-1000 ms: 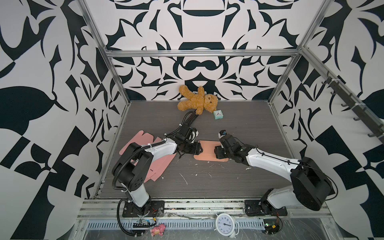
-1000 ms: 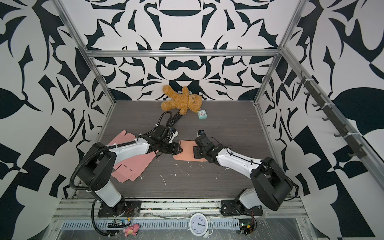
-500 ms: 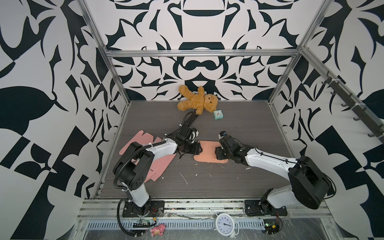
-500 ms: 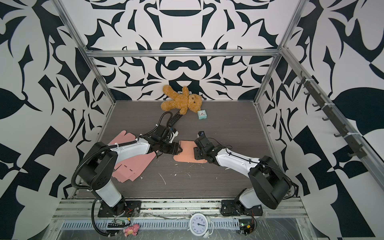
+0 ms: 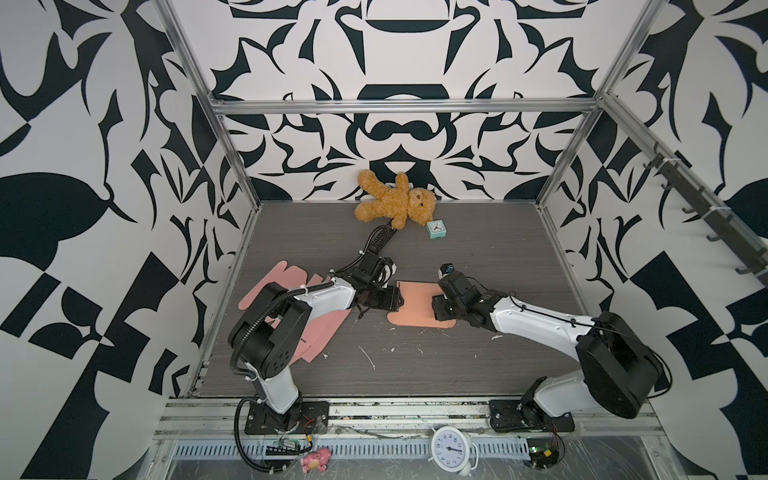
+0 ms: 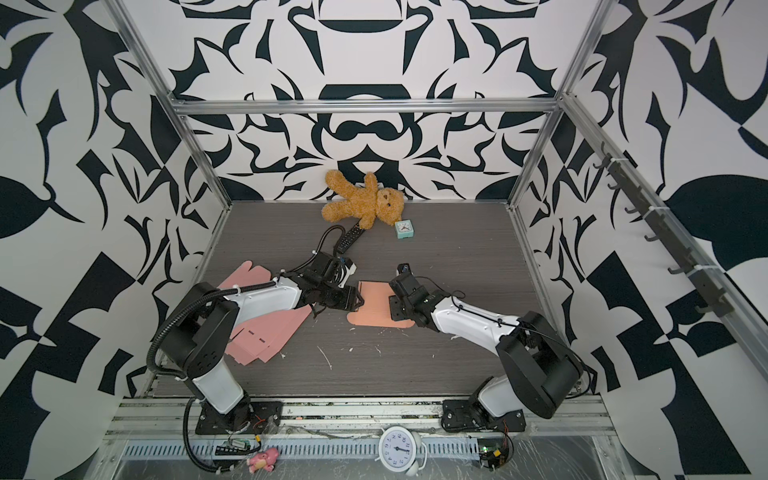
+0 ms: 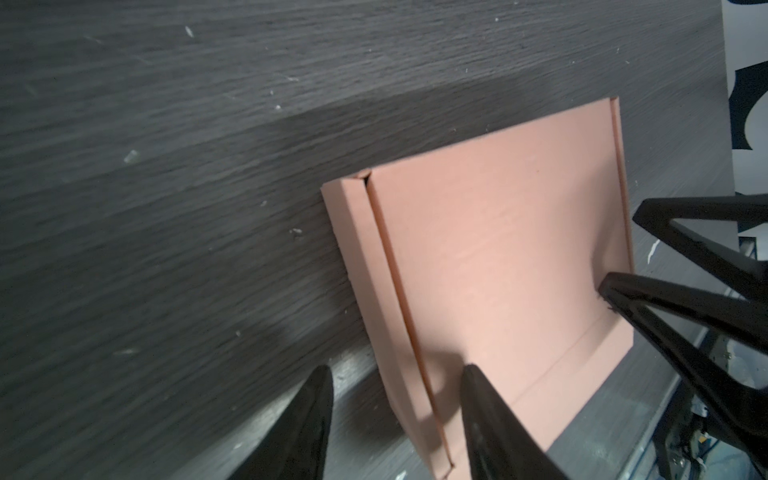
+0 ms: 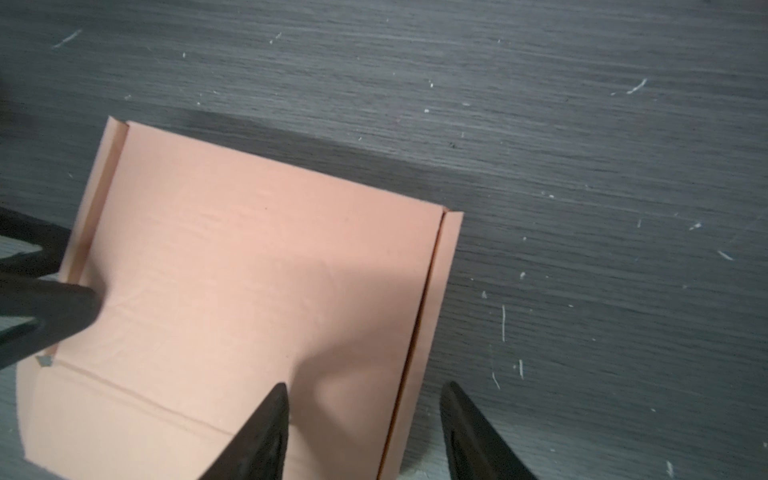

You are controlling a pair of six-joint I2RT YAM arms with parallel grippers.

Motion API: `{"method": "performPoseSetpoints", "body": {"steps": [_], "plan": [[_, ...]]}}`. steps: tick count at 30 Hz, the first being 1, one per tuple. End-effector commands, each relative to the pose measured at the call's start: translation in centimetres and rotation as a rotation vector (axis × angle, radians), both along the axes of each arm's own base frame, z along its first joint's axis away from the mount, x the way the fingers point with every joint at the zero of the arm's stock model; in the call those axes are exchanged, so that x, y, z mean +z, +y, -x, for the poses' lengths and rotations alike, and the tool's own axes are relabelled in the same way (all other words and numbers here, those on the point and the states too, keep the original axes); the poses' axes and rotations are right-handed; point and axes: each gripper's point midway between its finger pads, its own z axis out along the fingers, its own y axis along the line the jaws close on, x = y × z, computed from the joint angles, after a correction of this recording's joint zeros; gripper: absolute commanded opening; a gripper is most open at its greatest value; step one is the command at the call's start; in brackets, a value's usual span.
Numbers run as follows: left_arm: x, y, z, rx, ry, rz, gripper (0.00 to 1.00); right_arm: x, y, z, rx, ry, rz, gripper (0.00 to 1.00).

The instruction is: Fold the paper box

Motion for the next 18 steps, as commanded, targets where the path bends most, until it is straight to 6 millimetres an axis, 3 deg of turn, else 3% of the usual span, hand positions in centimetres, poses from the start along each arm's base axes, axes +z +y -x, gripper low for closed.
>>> {"method": "performPoseSetpoints", "body": {"steps": [1,5,13,18], "plan": [[-1.2,0.6,0.3,0.008,0.017,-0.026,0.53,0.5,-0.3,-0.1,-0.017,-0.014,0.006,0.60],[-0.4,0.4,0.1,0.004,0.004,-0.015,0.53,1.5,-0.4,0.1,-0.015,-0.024,-0.003,0.59],[1.9,1.0,0.3,0.001,-0.043,-0.021,0.65,3.3,-1.4,1.4,-0.034,-0.028,-0.036,0.59],[2.6,1.4,2.3,-0.011,-0.067,-0.059,0.66,3.1,-1.5,3.0,-0.042,0.007,-0.087,0.59]]}}
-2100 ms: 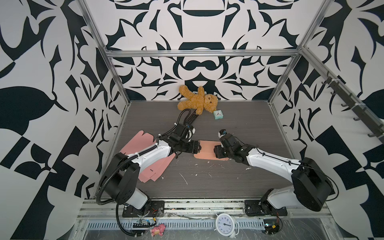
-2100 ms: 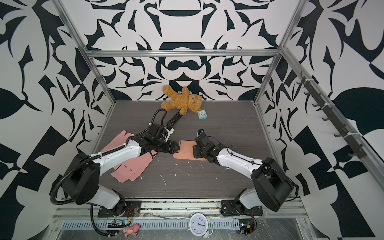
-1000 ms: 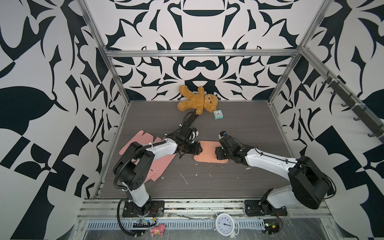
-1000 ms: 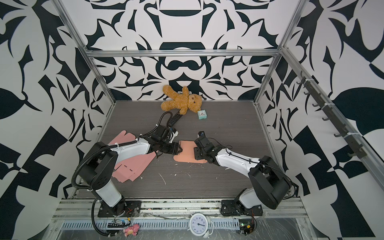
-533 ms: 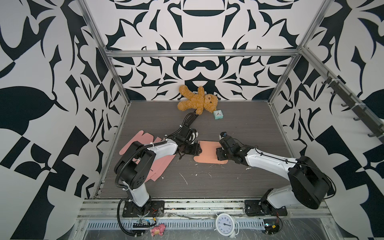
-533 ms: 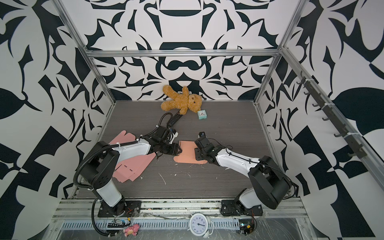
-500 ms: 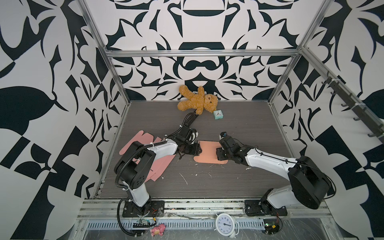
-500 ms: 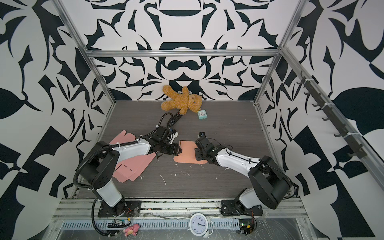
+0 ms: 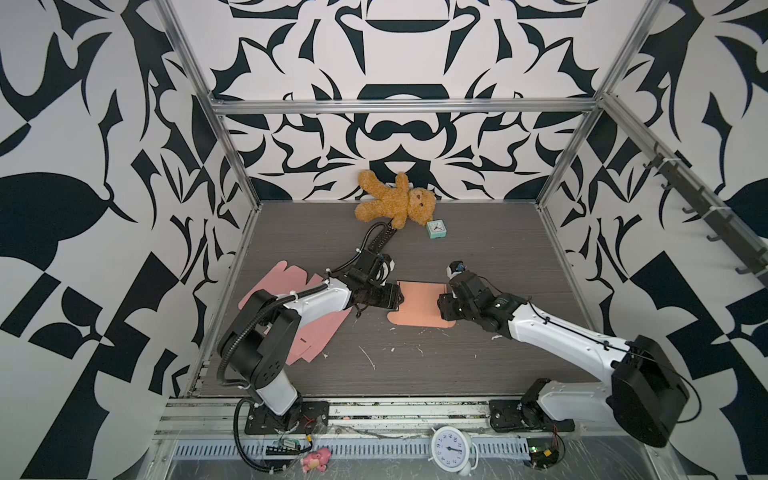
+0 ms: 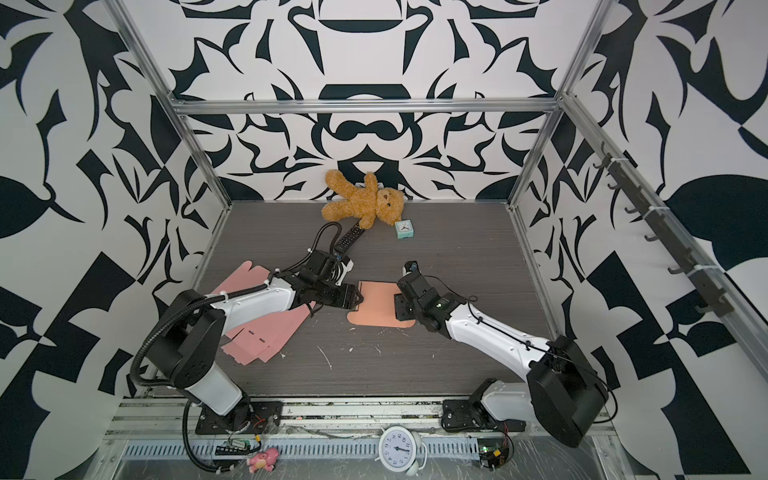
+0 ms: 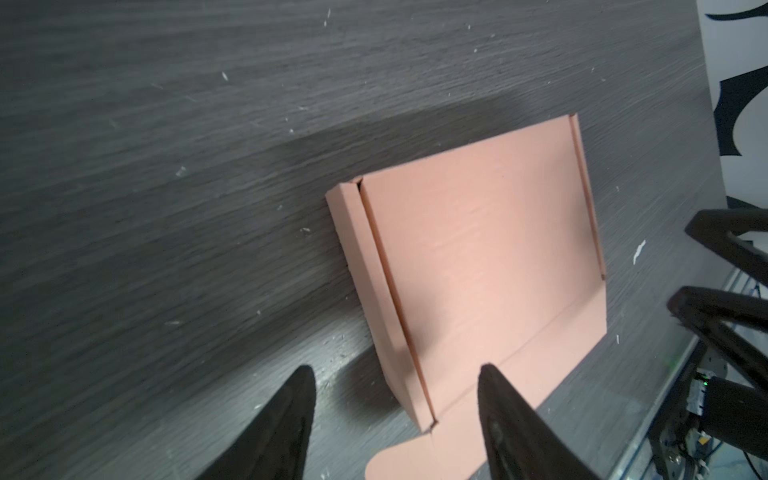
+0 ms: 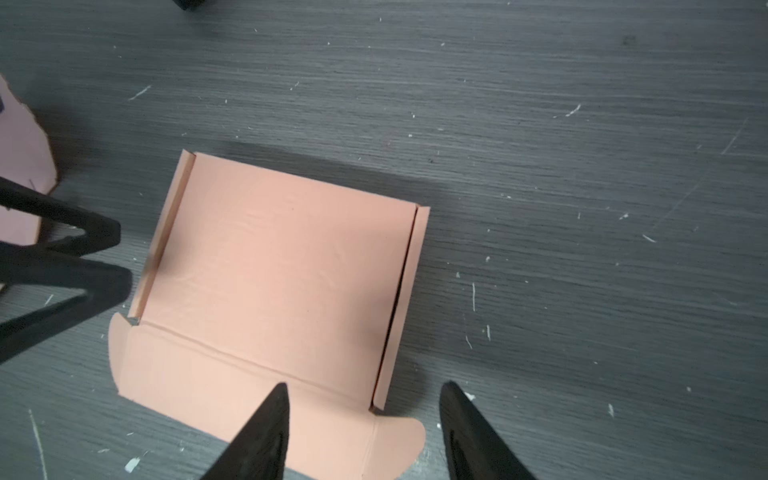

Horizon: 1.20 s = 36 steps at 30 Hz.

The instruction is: Fold the paper box

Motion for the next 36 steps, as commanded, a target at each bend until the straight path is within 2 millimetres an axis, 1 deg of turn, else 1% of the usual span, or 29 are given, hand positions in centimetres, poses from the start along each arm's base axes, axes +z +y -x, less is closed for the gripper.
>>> {"method": "performPoseSetpoints", "body": {"steps": [1,5,8,17,22,27,36], "plan": [[-0.1,0.7,2.4,-0.022,-0.002,-0.062,0.66,-0.7,-0.4,1.7,-0.014,0.056,-0.029,0.59],[0.0,0.2,4.2,-0.042,0.007,-0.061,0.66,-1.5,-0.4,2.6,-0.013,0.078,-0.041,0.59],[-0.3,-0.1,4.8,-0.048,0.026,-0.048,0.66,-2.1,-0.1,2.8,-0.008,0.094,-0.055,0.59],[-0.5,-1.4,4.8,-0.059,0.054,0.008,0.69,-2.7,0.9,2.7,-0.001,0.112,-0.069,0.59],[-1.0,-1.7,5.0,-0.058,0.070,0.017,0.69,-3.1,1.2,2.6,0.001,0.124,-0.072,0.60],[-1.3,-1.8,5.2,-0.058,0.083,0.027,0.69,-3.4,1.4,2.6,-0.005,0.133,-0.086,0.65],[-1.8,-2.1,5.7,-0.061,0.095,0.028,0.69,-4.0,2.1,2.8,0.001,0.154,-0.123,0.66]]}}
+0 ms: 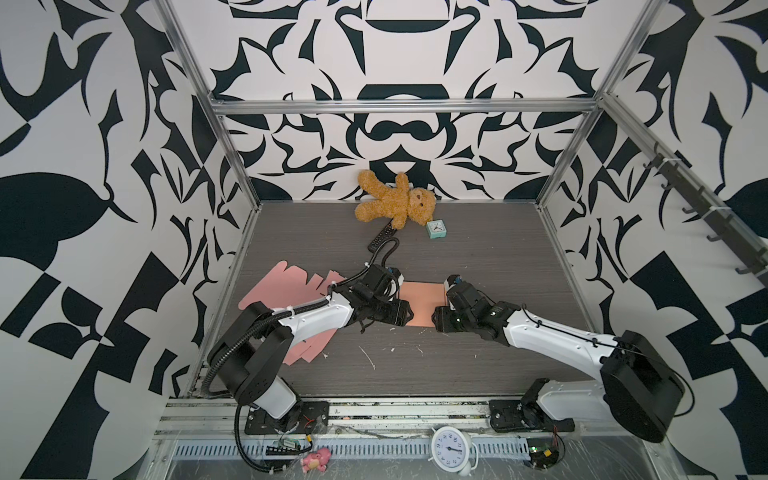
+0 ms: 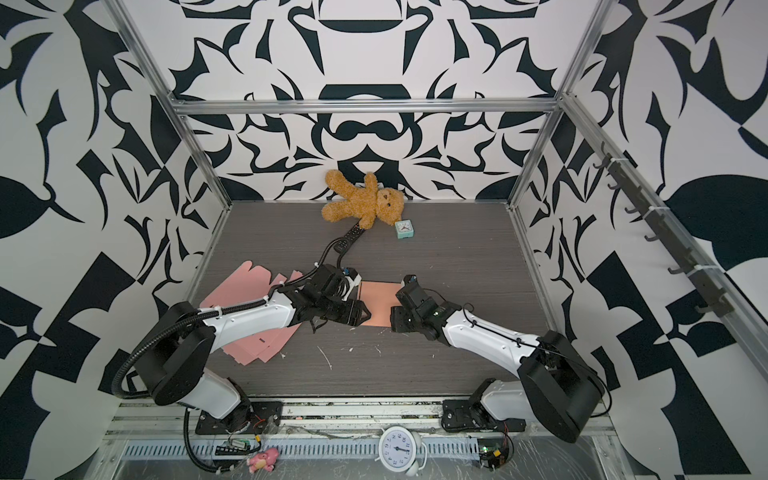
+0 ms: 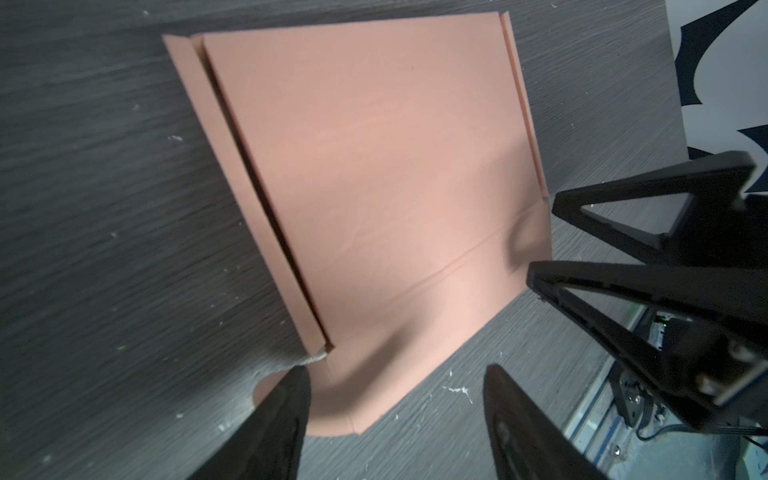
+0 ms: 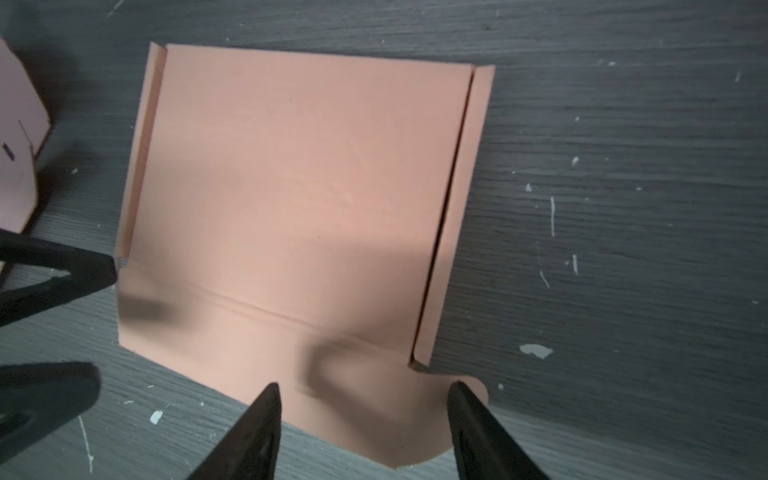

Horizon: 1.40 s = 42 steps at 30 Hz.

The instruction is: Fold the paper box

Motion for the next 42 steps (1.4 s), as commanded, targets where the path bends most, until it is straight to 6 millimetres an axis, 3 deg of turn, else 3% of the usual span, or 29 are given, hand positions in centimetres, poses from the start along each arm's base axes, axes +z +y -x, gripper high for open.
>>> {"method": "performPoseSetpoints", "body": {"steps": [1,8,24,32,42], "plan": [[-1.6,0.3,0.7,0.002,0.041,-0.015,0.69,-0.3,0.5,0.1,-0.004,0.008,-0.029,0.66],[-2.4,0.3,1.0,0.003,0.054,-0.020,0.69,-0.9,0.7,0.2,-0.010,0.022,-0.039,0.68],[-1.8,-0.3,1.5,-0.004,0.047,0.003,0.68,0.0,1.4,0.6,0.002,0.000,-0.069,0.70],[-2.2,-0.2,1.5,0.002,0.048,-0.002,0.63,-0.9,1.1,0.5,-0.007,0.005,-0.036,0.69],[-1.3,-0.5,1.7,-0.008,0.036,0.019,0.62,-0.6,1.5,0.4,0.003,-0.002,-0.043,0.68]]}}
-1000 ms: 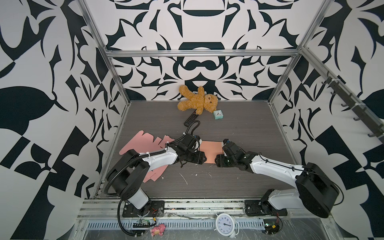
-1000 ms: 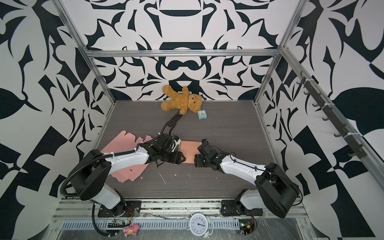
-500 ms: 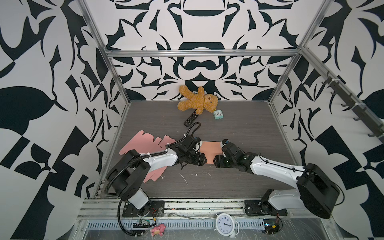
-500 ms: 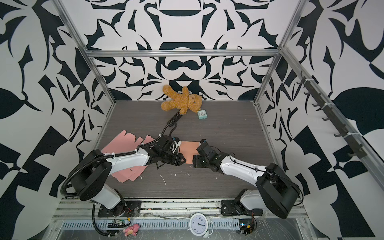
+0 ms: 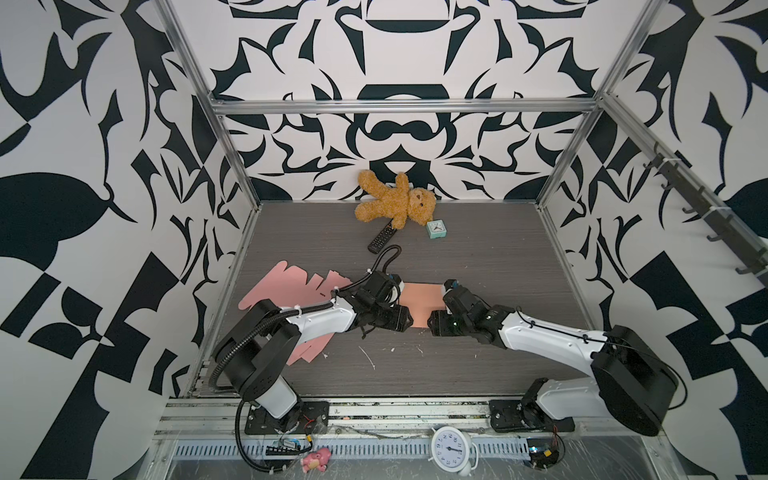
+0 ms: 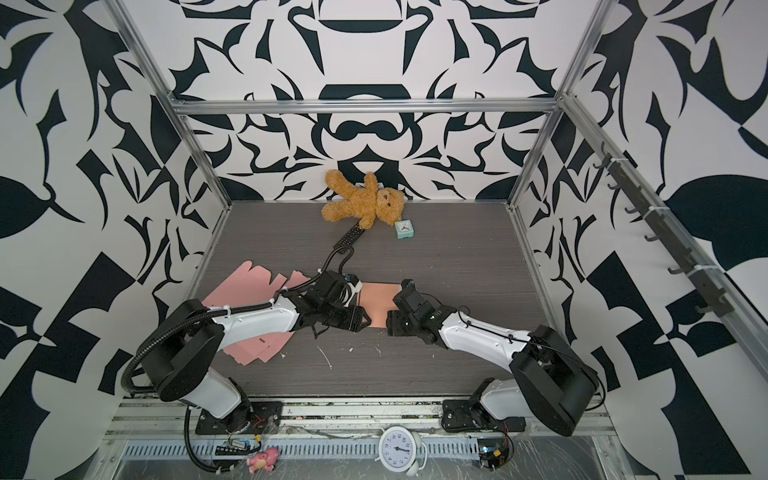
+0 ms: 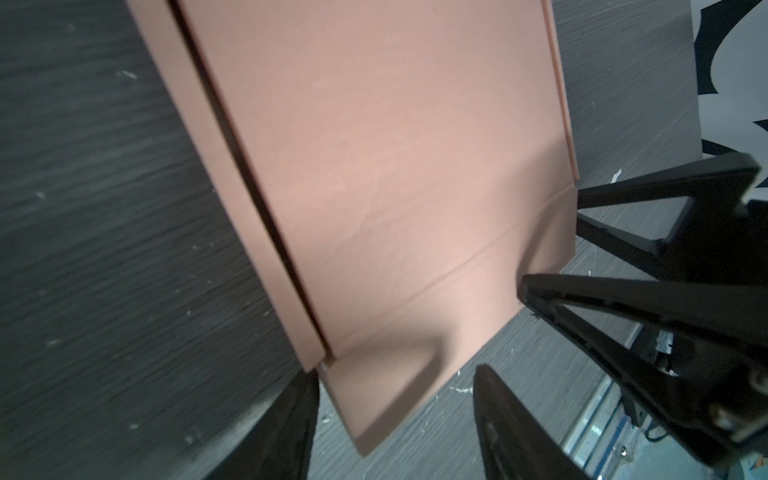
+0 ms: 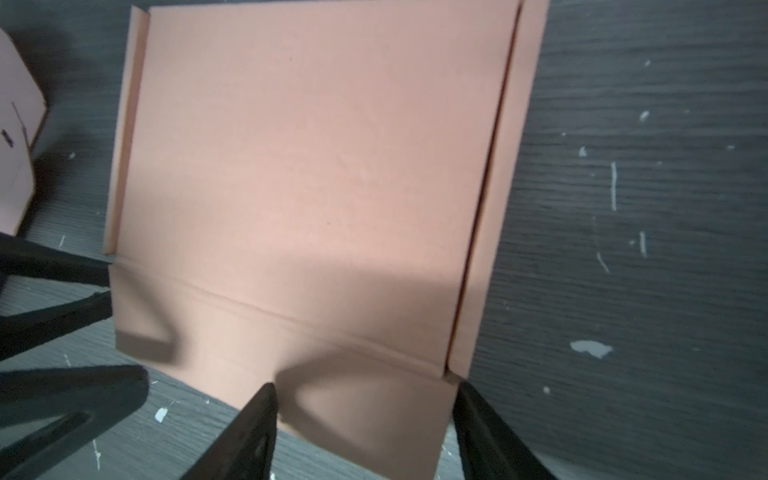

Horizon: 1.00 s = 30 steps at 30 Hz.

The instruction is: Fold the paper box

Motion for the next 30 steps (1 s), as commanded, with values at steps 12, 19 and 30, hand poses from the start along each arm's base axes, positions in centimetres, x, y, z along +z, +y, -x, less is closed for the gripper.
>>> {"method": "performPoseSetpoints", "body": {"steps": [12,19,30], "plan": [[1.3,-0.3,1.0,-0.005,-0.009,0.025,0.62,1.8,0.3,0.0,-0.002,-0.052,-0.010,0.71],[1.0,0.0,1.1,0.002,-0.004,0.015,0.62,2.2,0.4,0.2,0.002,-0.056,-0.012,0.74],[0.4,0.1,1.2,0.001,0.001,0.003,0.62,1.5,0.6,0.2,0.003,-0.042,0.013,0.76]]}}
